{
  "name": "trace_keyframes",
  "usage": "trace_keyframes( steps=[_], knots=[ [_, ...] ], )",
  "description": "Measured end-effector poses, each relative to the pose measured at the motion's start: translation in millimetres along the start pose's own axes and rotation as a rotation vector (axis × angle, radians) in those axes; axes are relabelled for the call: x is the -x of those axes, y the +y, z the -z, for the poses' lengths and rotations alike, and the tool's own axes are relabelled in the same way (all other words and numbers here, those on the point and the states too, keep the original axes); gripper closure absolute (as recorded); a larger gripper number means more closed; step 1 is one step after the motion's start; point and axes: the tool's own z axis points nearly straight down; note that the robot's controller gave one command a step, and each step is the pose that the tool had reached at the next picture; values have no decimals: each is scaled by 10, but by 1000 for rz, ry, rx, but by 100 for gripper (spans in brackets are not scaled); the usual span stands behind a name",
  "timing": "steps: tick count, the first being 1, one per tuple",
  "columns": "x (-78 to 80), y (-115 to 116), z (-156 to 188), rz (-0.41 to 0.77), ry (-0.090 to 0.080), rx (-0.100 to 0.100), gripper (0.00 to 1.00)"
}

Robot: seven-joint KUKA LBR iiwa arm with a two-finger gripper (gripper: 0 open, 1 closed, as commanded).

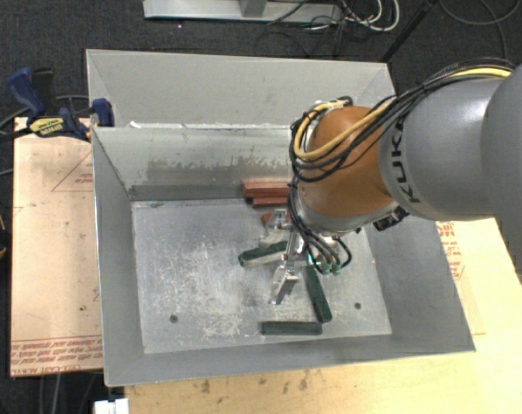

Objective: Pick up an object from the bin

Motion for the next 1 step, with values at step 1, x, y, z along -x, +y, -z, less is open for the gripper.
trace_keyframes(
  steps=[1],
  knots=[
    [20,-2,38,-1,-7,0,0]
  ],
)
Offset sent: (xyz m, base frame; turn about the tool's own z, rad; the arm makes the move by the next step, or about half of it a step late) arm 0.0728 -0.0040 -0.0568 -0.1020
